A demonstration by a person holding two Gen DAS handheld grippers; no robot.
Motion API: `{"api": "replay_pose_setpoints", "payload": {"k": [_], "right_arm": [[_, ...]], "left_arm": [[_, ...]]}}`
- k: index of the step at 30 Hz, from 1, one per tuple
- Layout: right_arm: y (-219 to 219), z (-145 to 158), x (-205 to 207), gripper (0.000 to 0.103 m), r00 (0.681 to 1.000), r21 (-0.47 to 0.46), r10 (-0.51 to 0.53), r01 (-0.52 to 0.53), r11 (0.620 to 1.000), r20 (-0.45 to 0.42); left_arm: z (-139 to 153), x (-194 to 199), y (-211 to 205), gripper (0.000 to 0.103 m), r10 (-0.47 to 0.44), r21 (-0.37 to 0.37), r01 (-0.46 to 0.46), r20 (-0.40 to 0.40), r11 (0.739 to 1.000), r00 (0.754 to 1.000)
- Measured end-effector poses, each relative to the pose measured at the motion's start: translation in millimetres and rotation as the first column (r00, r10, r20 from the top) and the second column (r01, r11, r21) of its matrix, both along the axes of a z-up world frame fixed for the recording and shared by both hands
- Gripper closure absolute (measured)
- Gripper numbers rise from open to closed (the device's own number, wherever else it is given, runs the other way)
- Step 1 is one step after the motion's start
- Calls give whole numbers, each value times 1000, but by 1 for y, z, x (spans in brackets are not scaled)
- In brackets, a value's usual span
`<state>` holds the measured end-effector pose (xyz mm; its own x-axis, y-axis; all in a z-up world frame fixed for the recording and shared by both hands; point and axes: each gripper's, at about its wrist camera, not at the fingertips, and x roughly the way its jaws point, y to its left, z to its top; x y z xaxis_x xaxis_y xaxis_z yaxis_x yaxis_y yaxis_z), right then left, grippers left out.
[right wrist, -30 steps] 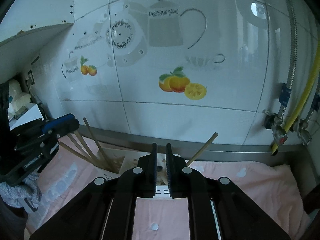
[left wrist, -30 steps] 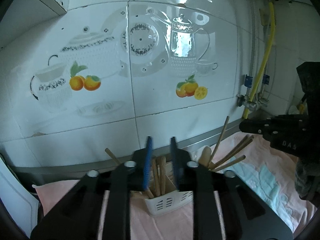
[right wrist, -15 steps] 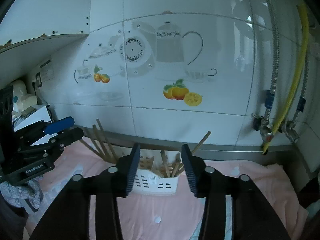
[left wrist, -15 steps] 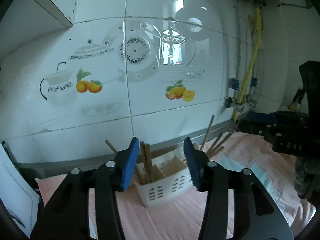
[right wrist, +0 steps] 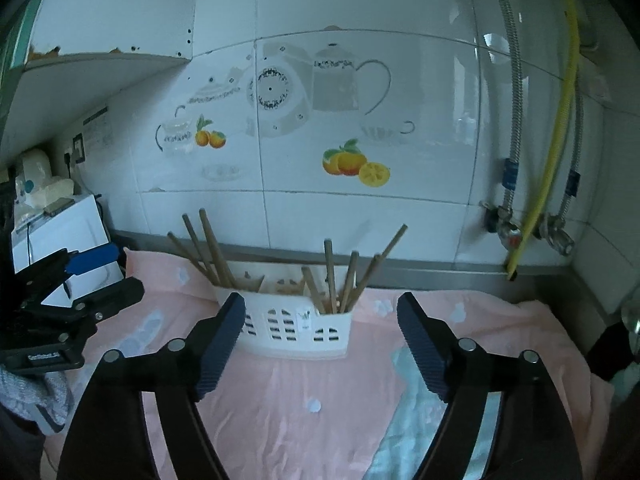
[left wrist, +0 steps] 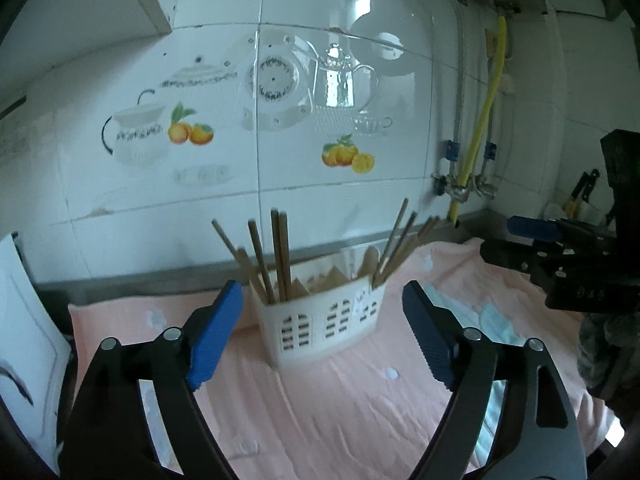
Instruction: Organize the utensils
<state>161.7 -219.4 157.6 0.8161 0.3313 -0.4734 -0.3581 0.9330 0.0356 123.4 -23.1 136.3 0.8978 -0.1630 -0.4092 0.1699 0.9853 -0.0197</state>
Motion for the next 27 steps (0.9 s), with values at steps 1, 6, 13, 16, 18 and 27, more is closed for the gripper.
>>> {"api": "replay_pose_setpoints", "payload": {"k": [1, 6, 13, 16, 18, 27], "right_arm": [[0, -2, -4, 23, 1000, 0, -3, 3, 1000, 2], [-3, -14, -20, 19, 1000, 14, -17, 17, 1000, -1], [-4, -30, -45, 11, 999, 10, -49, 49, 999, 6], [-3, -38, -54, 9, 998, -11, -70, 70, 997, 8], [-1, -43, -60, 9, 997, -10, -76, 76, 997, 0], [-2, -61, -82, 8, 995, 17, -89, 90, 996, -41]], "left_arm": [[-4, -6, 0, 14, 10, 9, -10, -3, 1000, 1000], [-17, -23, -4, 5, 55, 66, -54, -6, 996, 998], [-32, -41, 2, 5, 91, 46, -89, -42, 995, 995], [-37, -47, 6, 5, 111, 33, -109, -57, 993, 992], [-40, -50, 8, 5, 122, 28, -120, -64, 992, 991], [-52, -70, 13, 5, 137, 7, -136, -87, 991, 987]]}}
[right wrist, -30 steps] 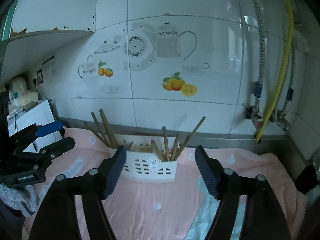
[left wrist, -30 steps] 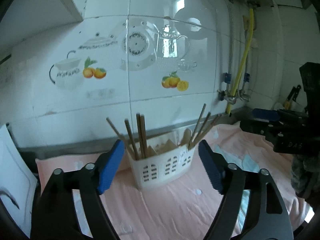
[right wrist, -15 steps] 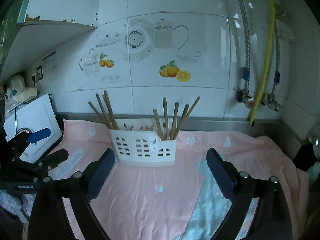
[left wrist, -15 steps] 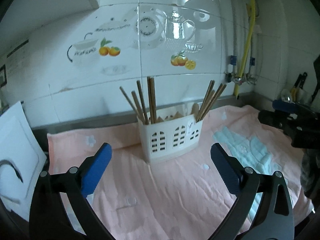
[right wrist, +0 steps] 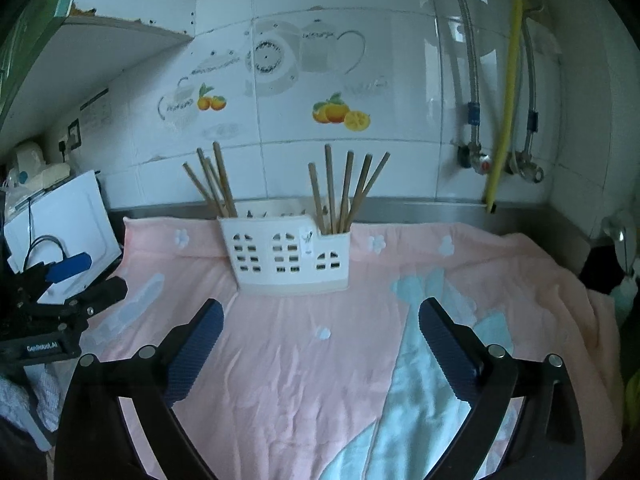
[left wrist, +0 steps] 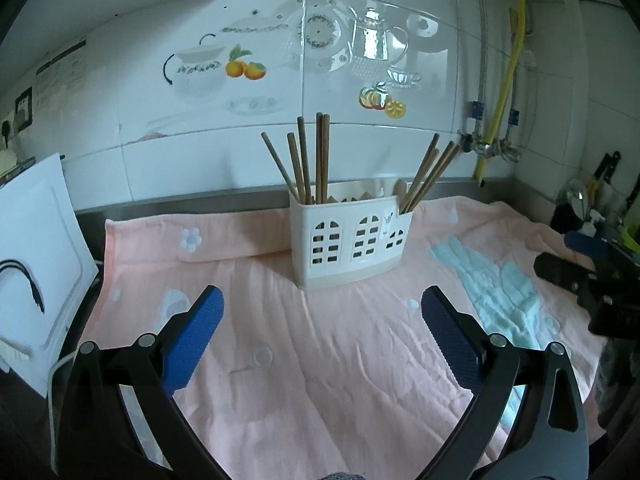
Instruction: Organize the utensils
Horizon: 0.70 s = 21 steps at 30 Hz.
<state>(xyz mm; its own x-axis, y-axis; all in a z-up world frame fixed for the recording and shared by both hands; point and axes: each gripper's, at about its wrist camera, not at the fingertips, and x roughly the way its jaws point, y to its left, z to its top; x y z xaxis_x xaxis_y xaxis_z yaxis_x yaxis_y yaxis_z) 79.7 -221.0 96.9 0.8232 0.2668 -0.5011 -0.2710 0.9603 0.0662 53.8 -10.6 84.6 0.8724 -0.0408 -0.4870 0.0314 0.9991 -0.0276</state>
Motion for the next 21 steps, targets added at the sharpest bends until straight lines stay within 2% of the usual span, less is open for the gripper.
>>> {"api": "replay_pose_setpoints", "payload": {"k": [12, 21], "right_arm": [[8, -18, -14, 8, 998, 8, 23, -23, 1000, -51], [7, -19, -15, 8, 998, 14, 33, -32, 999, -58]], "left_arm": [[-9, -17, 4, 5, 29, -7, -30, -18, 1000, 999], [-12, -21, 9, 5, 44, -22, -45, -28, 999, 999]]}}
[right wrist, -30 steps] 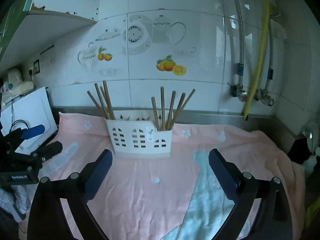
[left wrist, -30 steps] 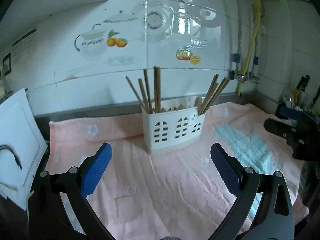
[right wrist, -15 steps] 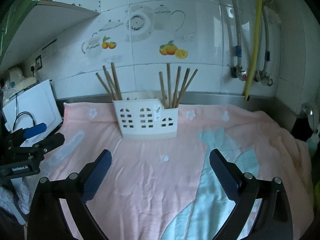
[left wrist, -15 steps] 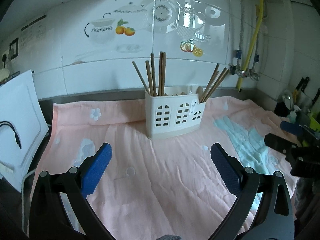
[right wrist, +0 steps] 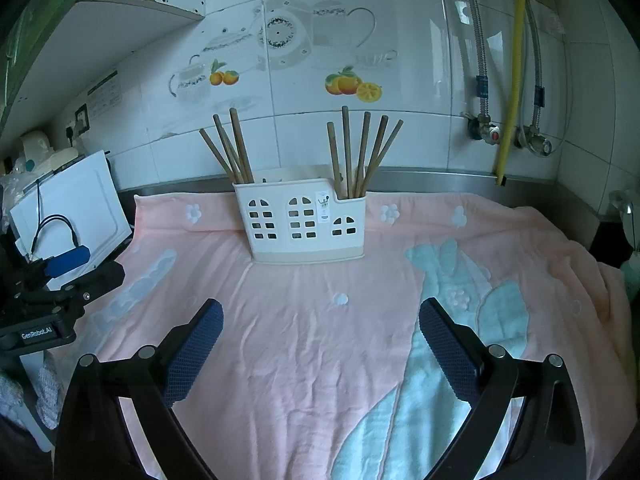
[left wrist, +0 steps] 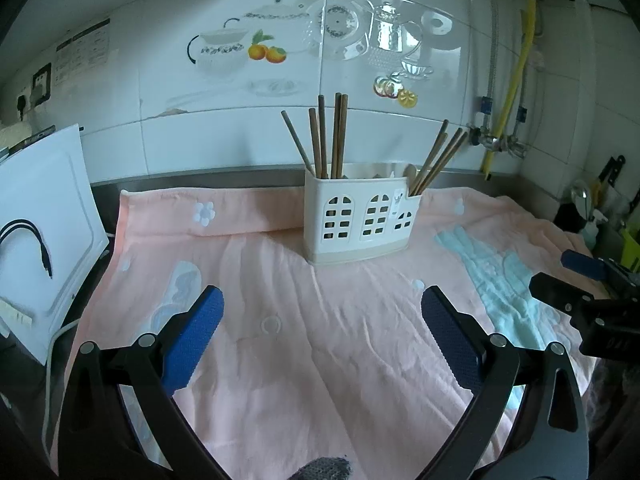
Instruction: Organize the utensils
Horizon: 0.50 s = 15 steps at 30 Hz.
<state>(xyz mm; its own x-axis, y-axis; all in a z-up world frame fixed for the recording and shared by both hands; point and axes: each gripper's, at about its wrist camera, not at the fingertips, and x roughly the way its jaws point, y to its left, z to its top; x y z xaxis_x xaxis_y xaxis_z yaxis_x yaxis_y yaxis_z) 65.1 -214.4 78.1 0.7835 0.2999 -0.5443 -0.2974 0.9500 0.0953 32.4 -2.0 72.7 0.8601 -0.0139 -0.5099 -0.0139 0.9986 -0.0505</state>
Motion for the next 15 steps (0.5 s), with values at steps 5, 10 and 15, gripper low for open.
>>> {"api": "replay_pose_setpoints", "payload": {"k": [5, 10, 15], "right_arm": [[1, -1, -1, 8, 1000, 0, 5, -5, 1000, -4], [2, -3, -1, 8, 1000, -4, 8, -8, 1000, -9], [3, -5, 0, 8, 1000, -7, 12, -12, 1000, -16]], "left_arm": [[-1, -2, 0, 5, -6, 2, 6, 1, 1000, 1000], [-3, -3, 0, 5, -6, 4, 6, -6, 1000, 1000], [-5, -2, 1, 5, -3, 1, 3, -12, 1000, 1000]]}}
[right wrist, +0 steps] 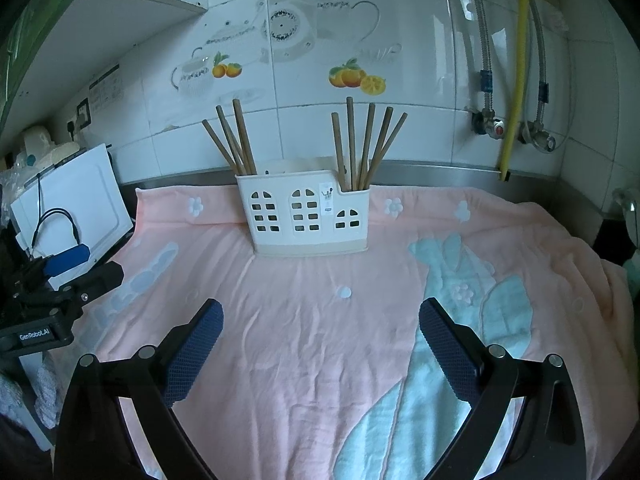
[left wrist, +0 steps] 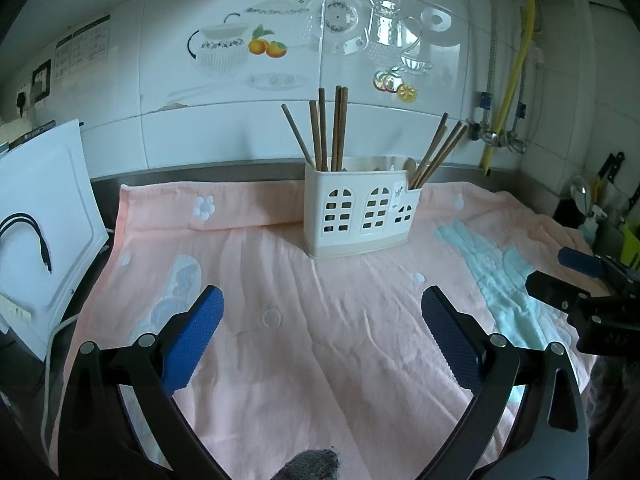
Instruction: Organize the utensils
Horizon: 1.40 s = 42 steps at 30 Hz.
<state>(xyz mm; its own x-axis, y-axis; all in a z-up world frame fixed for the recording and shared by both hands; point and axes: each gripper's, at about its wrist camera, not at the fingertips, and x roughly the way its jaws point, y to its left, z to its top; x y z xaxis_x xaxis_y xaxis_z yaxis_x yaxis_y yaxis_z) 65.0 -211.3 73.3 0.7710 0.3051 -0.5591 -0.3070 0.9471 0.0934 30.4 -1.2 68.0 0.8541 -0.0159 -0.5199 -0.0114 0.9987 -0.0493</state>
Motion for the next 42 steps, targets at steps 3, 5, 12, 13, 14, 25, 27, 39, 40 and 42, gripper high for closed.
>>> {"api": "replay_pose_setpoints", "payload": {"k": [3, 5, 12, 13, 14, 25, 27, 39, 40, 42], "right_arm": [[1, -1, 0, 8, 1000, -1, -1, 1, 1000, -3], [1, -1, 0, 8, 1000, -2, 0, 0, 1000, -4], [3, -2, 0, 8, 1000, -7, 8, -8, 1000, -6], [3, -2, 0, 8, 1000, -8, 7, -8, 1000, -7], [3, -2, 0, 8, 1000, -7, 9, -9, 1000, -7], [3, -5, 0, 8, 1000, -6, 10, -10, 1000, -11], [3, -5, 0, 8, 1000, -8, 10, -10, 1000, -12], [3, -6, 1, 8, 1000, -5, 11, -11, 1000, -14], [3, -6, 1, 8, 1000, -6, 11, -11, 1000, -14], [3, -6, 1, 8, 1000, -6, 10, -10, 1000, -15]], "left_arm": [[0, -1, 0, 5, 0, 1, 0, 1, 1000, 1000], [0, -1, 1, 5, 0, -1, 0, 0, 1000, 1000], [-2, -2, 1, 5, -3, 0, 3, -5, 1000, 1000], [-2, -2, 1, 5, -3, 0, 3, -6, 1000, 1000], [-2, -2, 1, 5, -2, 0, 2, -5, 1000, 1000], [-6, -2, 0, 5, -3, 2, 3, -17, 1000, 1000], [-6, -3, 0, 5, -4, 3, 4, -19, 1000, 1000], [-7, -1, 0, 5, -4, 2, 4, -25, 1000, 1000], [-7, -1, 0, 5, -4, 2, 4, -25, 1000, 1000], [-7, -1, 0, 5, -5, 3, 5, -25, 1000, 1000]]}}
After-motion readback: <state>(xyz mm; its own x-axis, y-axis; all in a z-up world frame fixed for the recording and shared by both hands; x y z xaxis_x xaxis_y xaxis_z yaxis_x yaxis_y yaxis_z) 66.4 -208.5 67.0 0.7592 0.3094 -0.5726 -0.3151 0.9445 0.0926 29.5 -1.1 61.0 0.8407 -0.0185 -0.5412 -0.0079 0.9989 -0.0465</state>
